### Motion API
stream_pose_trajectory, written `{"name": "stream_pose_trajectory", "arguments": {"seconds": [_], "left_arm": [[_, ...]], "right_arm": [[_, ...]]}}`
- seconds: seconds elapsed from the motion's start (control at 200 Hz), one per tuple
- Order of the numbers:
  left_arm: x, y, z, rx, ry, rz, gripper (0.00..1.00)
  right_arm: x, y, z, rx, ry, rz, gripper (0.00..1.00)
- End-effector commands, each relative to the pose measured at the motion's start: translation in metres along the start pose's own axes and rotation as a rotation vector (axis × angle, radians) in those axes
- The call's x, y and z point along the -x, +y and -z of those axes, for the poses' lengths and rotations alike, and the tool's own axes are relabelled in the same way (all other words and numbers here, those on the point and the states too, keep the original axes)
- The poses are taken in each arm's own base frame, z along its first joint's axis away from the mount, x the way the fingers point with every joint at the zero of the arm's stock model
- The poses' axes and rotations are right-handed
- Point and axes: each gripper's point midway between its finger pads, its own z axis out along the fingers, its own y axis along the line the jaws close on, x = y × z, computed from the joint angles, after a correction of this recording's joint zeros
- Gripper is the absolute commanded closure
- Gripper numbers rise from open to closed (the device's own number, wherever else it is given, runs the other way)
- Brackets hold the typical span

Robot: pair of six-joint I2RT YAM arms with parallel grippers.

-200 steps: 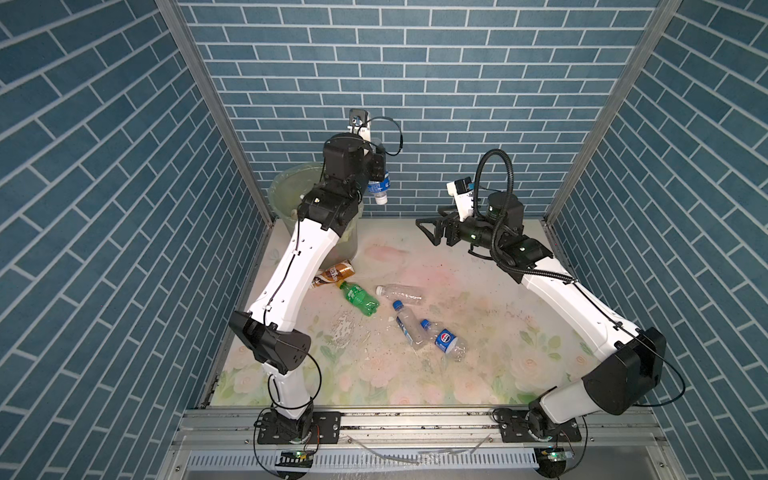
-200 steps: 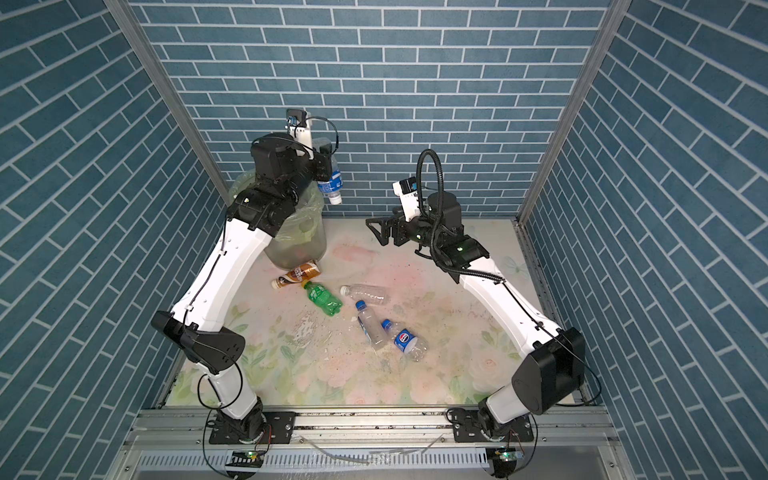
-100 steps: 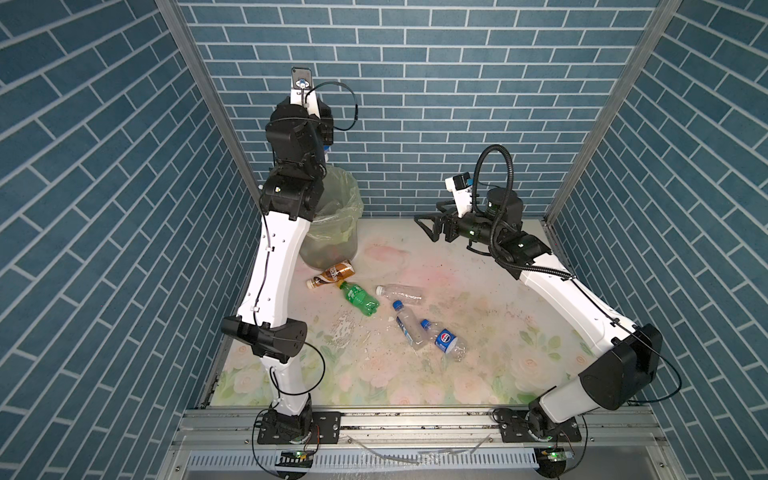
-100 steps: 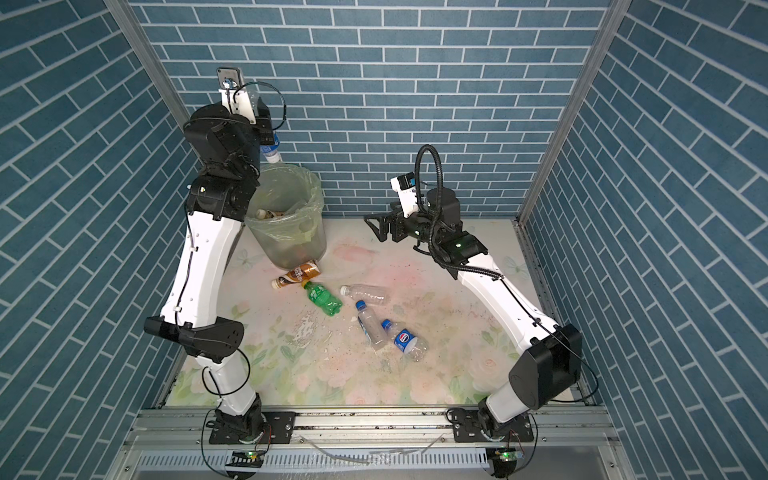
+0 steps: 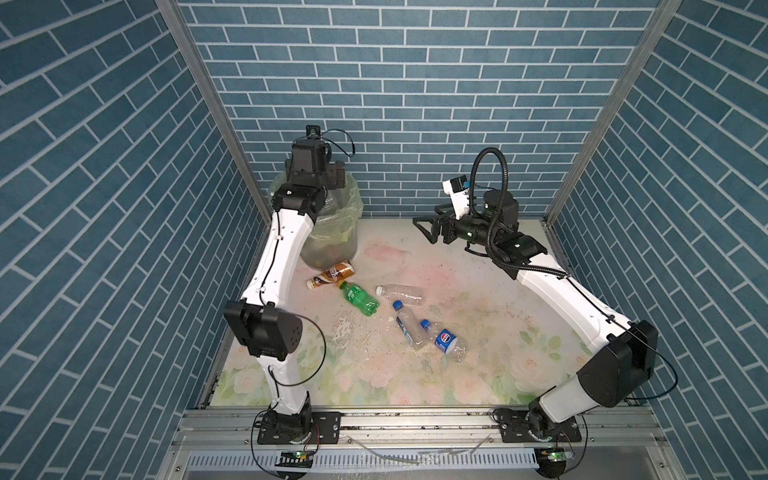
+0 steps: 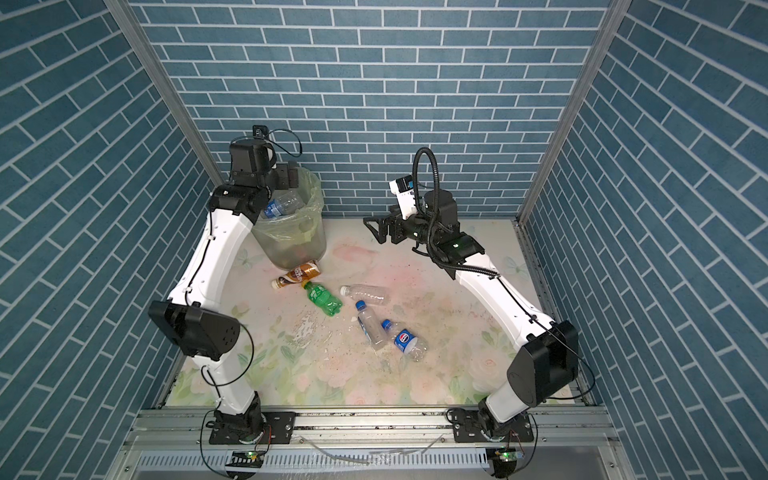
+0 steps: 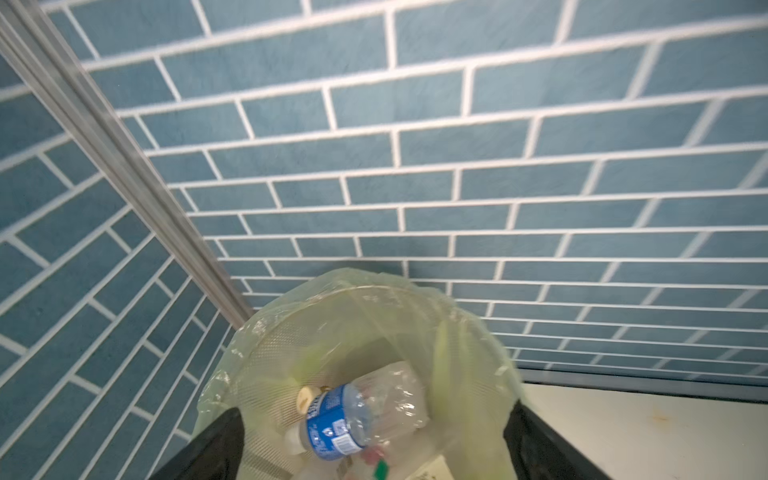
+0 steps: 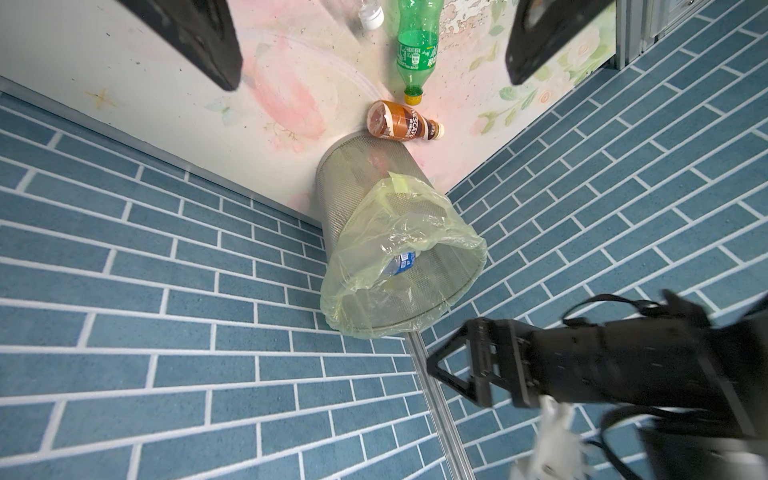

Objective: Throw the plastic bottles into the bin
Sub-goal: 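Open the left gripper to drop the Pocari bottle into the bin, then withdraw the left gripper while the right gripper moves toward the blue-label Pepsi bottle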

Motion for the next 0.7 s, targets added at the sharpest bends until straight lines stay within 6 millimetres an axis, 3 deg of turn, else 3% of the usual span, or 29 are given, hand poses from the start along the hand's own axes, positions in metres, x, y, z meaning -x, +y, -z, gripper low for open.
{"name": "stream_pose_trajectory", "arguments": {"seconds": [0.0, 0.19, 0.3, 0.47, 0.695], "left_arm": [[0.042, -0.015, 0.037, -0.08, -0.141, 0.065, 0.01], [0.01, -0.055, 0.038, -0.206, -0.053, 0.121, 0.01], [-0.008, -0.085, 0.045, -0.27, -0.022, 0.116, 0.01], [-0.056, -0.135, 0.054, -0.418, 0.087, 0.187, 0.01], [-0.124, -0.159, 0.063, -0.453, 0.25, 0.21, 0.01]], "right_arm": [[-0.012, -0.004, -0.006, 0.0, 0.006, -0.035, 0.01], [-0.021, -0.009, -0.002, -0.034, 0.024, -0.044, 0.01], [-0.038, -0.016, 0.001, -0.076, 0.075, -0.049, 0.01], [-0.076, -0.023, 0.009, -0.111, 0.145, -0.073, 0.01], [-0.141, -0.033, 0.033, -0.182, 0.286, -0.113, 0.01]]}}
